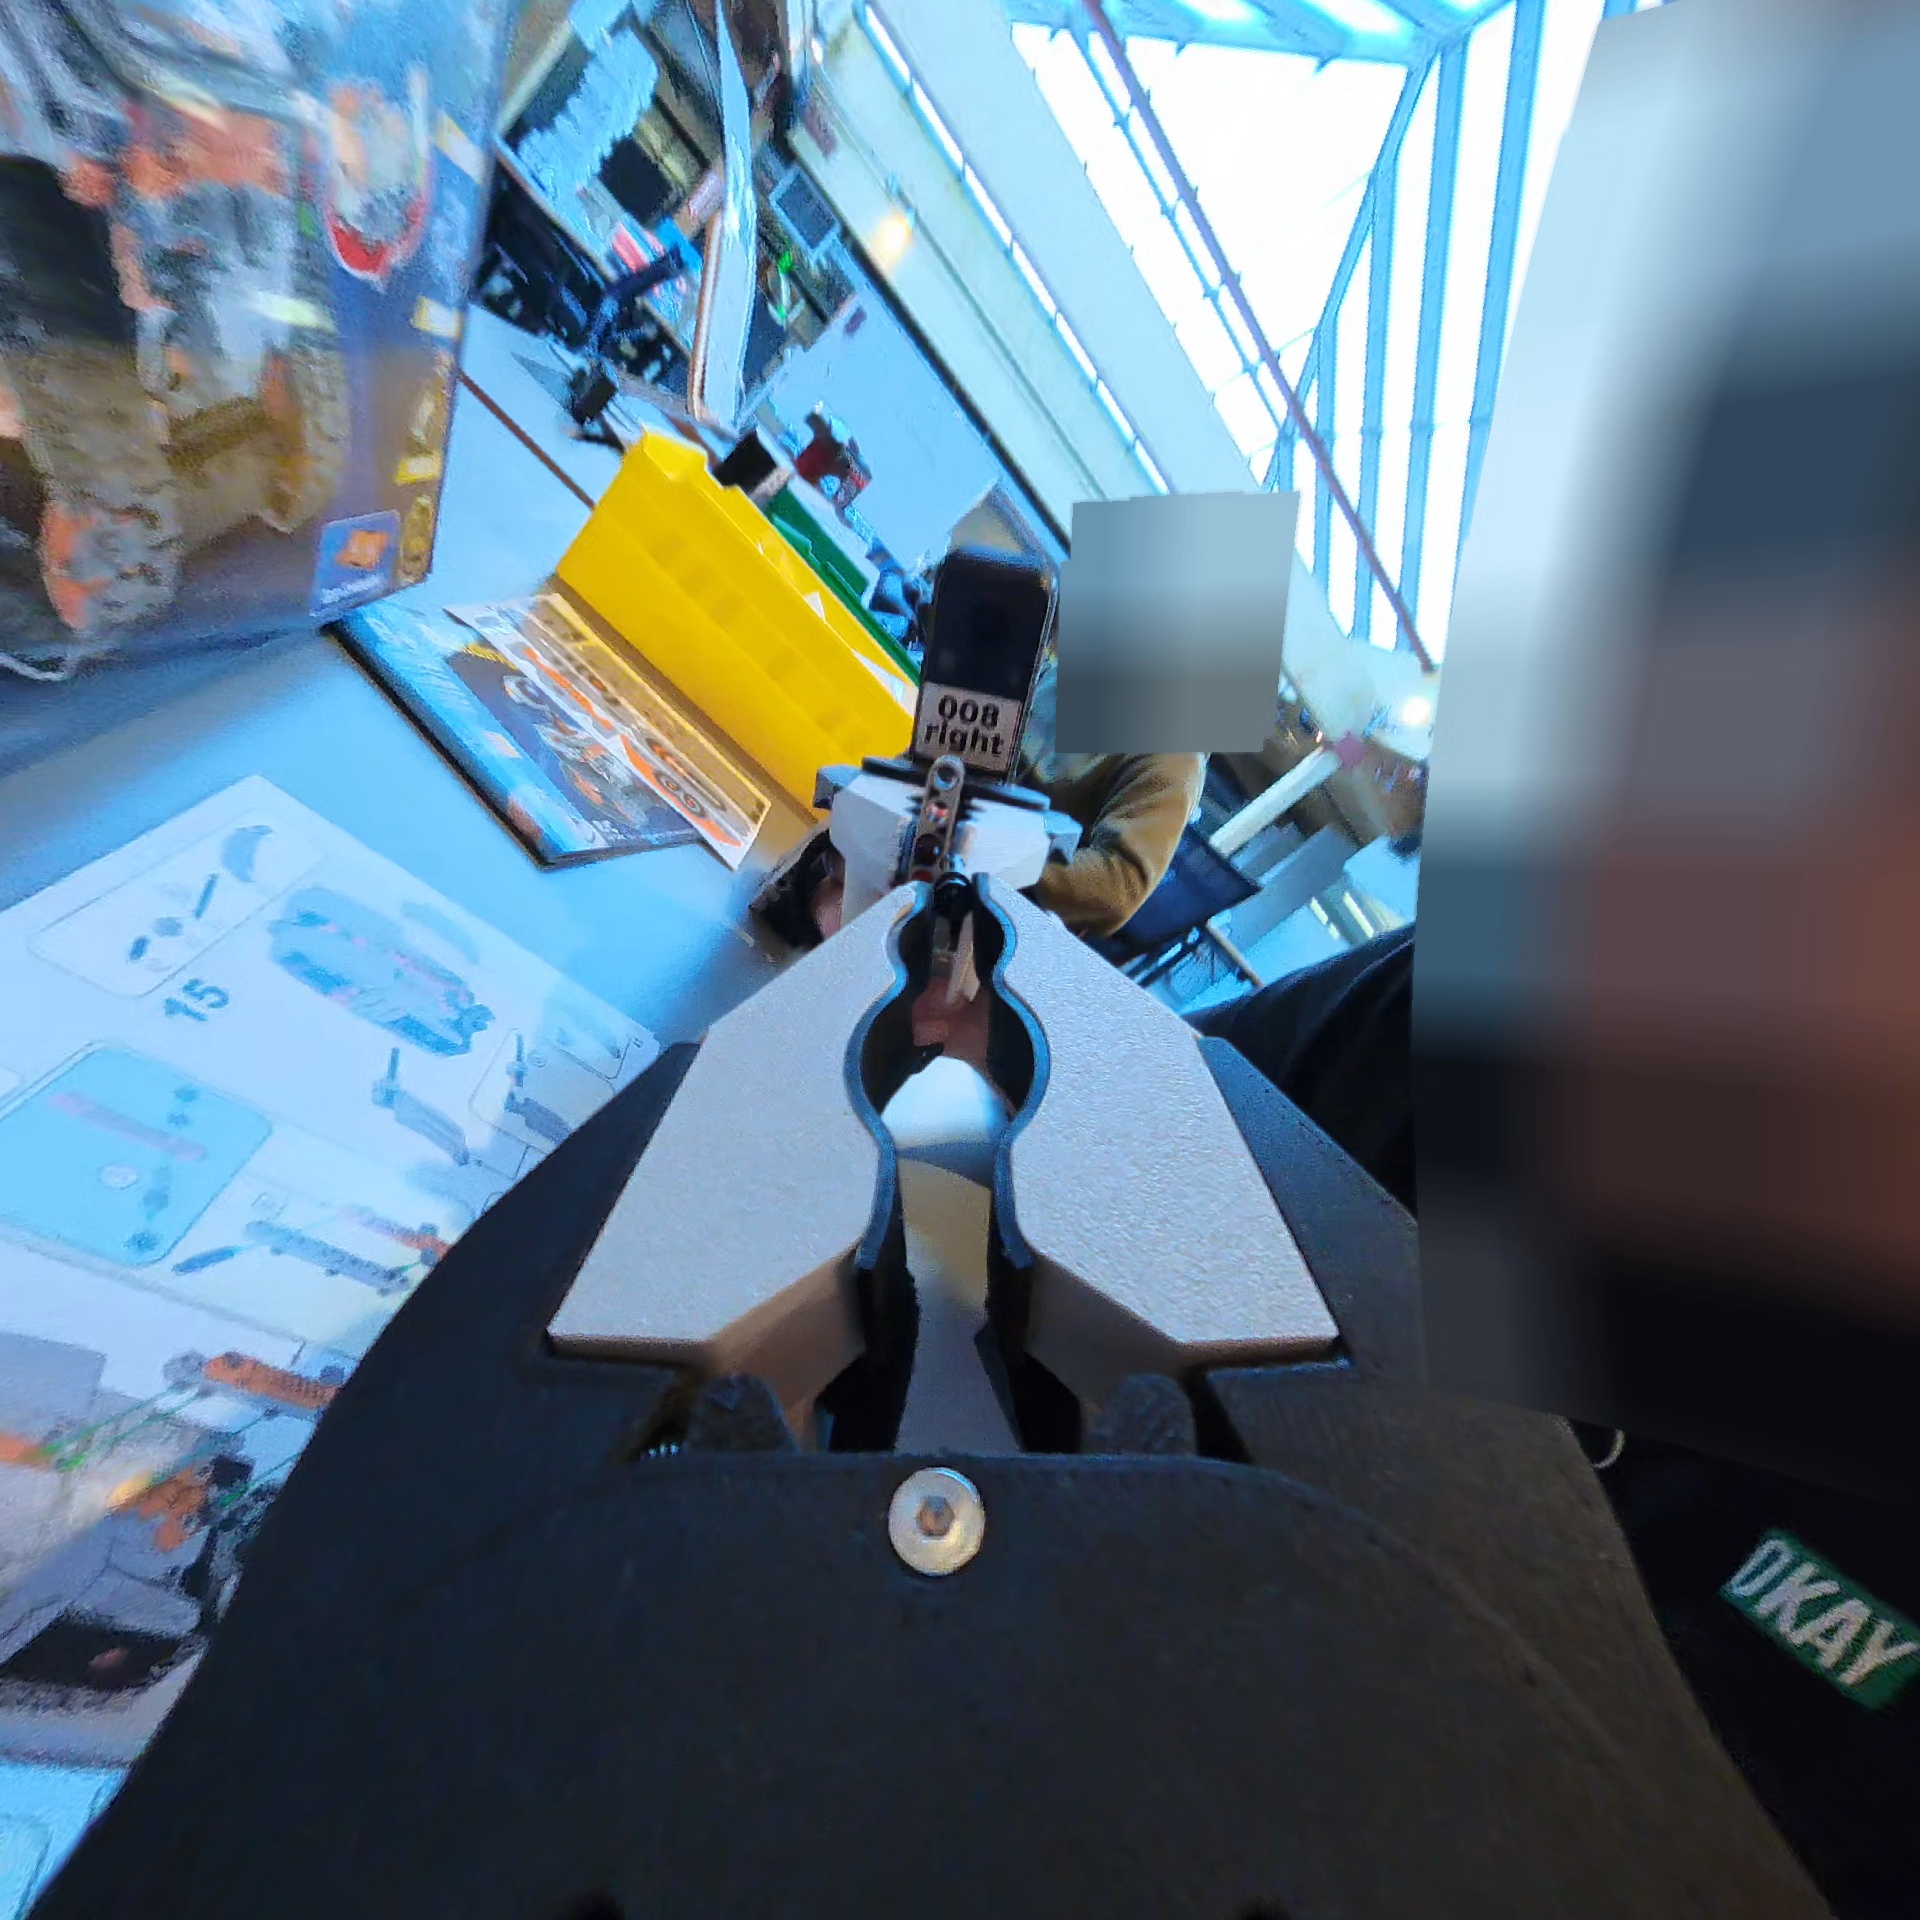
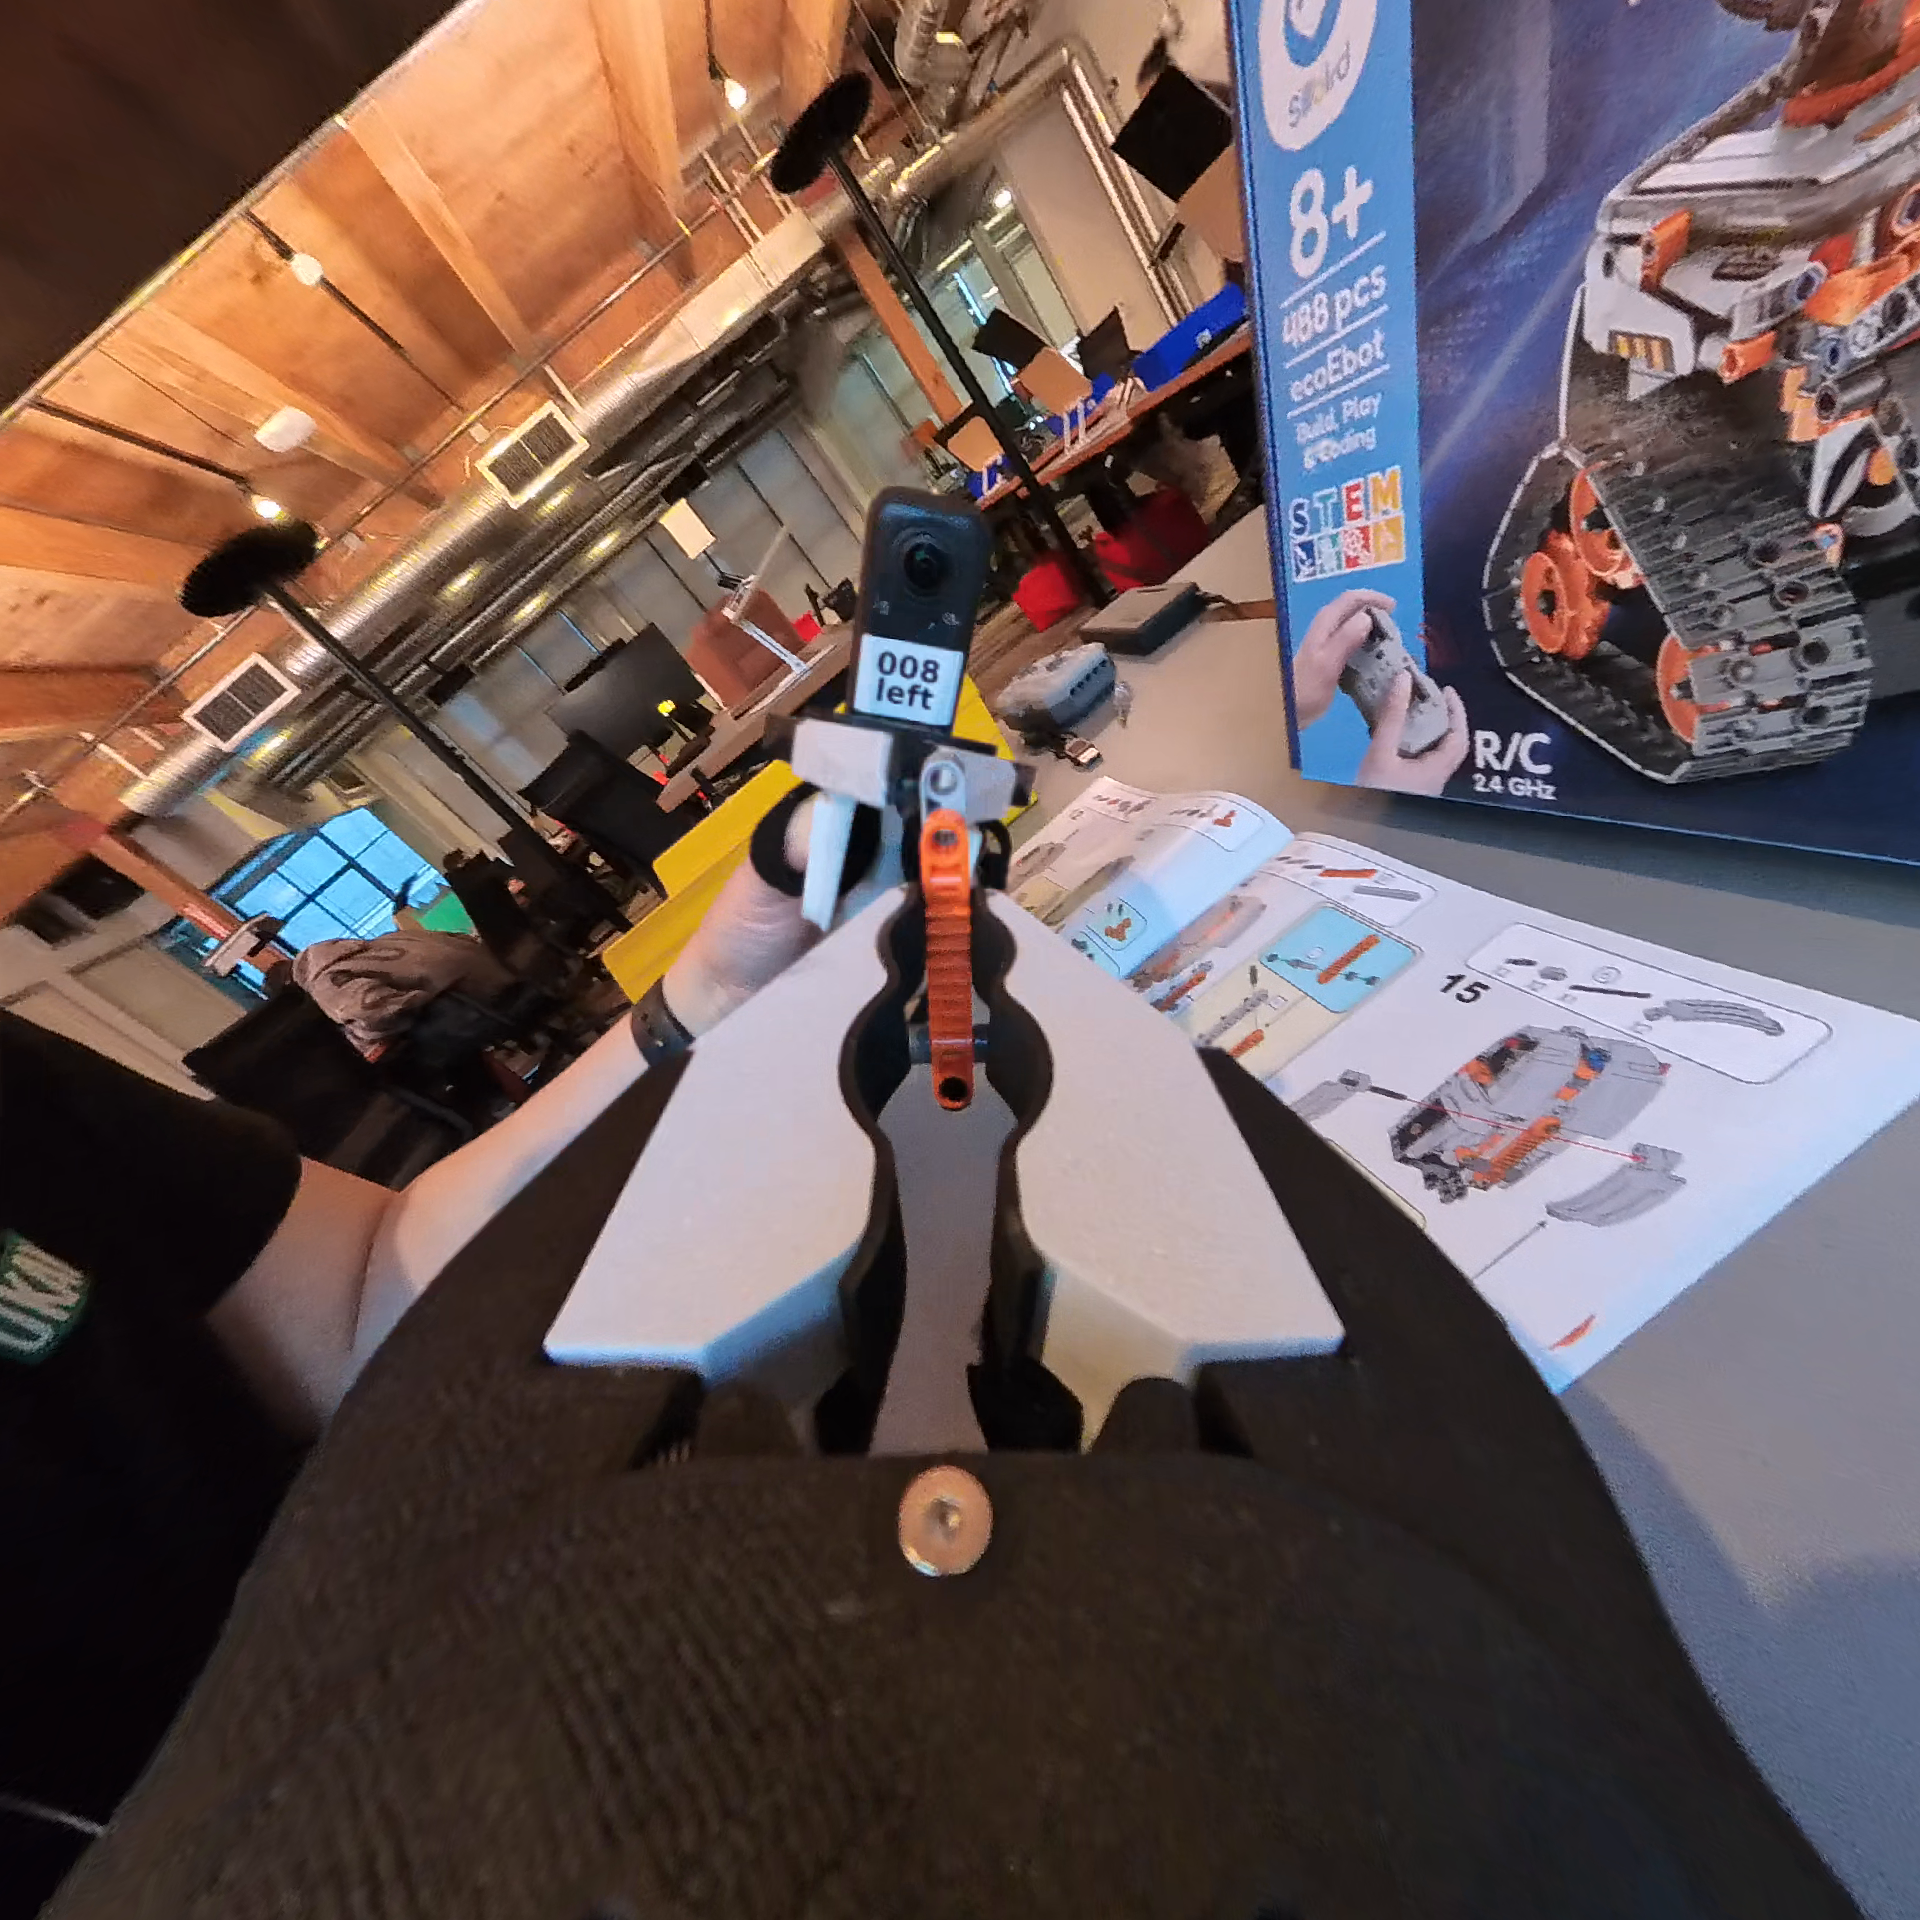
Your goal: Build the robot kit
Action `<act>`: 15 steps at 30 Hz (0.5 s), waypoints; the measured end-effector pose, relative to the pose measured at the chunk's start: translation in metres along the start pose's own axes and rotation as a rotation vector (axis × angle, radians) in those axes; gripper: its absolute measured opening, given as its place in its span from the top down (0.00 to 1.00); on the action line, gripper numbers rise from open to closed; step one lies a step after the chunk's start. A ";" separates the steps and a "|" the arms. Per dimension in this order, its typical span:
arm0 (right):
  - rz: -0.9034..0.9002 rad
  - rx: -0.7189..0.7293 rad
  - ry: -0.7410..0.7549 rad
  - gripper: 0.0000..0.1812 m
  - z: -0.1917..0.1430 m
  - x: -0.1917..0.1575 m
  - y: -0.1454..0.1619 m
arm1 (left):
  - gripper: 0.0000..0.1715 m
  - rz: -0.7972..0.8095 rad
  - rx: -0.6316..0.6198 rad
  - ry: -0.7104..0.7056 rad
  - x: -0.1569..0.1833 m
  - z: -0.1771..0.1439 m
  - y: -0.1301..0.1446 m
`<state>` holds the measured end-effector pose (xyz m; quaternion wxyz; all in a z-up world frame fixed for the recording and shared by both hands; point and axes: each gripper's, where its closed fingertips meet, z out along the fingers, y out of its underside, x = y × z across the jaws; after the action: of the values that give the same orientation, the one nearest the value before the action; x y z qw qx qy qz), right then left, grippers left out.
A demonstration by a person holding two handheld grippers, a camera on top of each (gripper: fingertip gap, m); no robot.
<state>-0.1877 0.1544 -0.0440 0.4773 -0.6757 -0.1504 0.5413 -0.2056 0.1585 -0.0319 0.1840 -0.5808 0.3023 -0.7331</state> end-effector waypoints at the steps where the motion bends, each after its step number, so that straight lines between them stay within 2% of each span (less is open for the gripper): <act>1: -0.008 -0.006 -0.003 0.97 0.000 -0.002 0.000 | 0.99 0.004 -0.001 0.009 0.002 0.002 0.000; 10: -0.065 -0.076 -0.040 0.97 0.007 -0.015 0.009 | 0.99 0.005 -0.020 0.032 0.006 0.005 0.003; 15: -0.034 -0.107 -0.017 0.97 0.008 -0.006 0.016 | 0.99 -0.022 -0.072 -0.054 -0.009 0.002 0.012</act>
<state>-0.2023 0.1458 -0.0527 0.4482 -0.6929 -0.1946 0.5302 -0.2025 0.1550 -0.0459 0.1631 -0.6099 0.3169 -0.7078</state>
